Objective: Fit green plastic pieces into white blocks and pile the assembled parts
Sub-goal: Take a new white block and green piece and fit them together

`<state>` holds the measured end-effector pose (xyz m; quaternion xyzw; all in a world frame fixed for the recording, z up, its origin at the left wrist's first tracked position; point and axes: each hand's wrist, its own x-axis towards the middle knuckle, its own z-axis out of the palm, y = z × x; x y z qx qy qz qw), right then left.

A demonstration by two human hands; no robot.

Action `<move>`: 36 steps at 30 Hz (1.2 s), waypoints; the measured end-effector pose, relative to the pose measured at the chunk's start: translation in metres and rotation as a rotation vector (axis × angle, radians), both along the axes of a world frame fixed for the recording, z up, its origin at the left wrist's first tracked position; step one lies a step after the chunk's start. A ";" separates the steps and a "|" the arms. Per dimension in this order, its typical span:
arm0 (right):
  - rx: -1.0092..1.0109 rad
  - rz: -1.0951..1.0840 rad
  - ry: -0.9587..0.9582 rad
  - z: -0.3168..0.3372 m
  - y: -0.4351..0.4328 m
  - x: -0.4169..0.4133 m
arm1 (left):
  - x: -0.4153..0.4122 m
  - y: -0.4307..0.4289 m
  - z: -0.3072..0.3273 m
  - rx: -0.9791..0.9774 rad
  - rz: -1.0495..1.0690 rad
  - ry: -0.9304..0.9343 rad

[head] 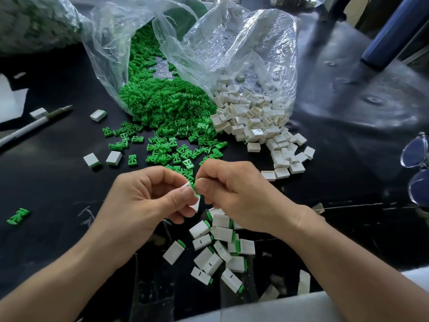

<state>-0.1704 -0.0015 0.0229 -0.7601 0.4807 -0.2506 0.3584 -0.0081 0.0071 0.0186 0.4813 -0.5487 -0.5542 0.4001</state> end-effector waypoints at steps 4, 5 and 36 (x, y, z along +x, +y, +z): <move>-0.082 0.057 0.122 0.002 0.001 0.000 | 0.001 0.002 -0.002 -0.059 -0.021 -0.074; -0.111 0.078 0.167 0.002 0.002 0.000 | 0.002 0.003 -0.002 -0.073 -0.030 -0.103; 0.683 0.089 -0.592 0.004 0.009 0.016 | 0.006 0.000 -0.010 -0.173 -0.108 0.230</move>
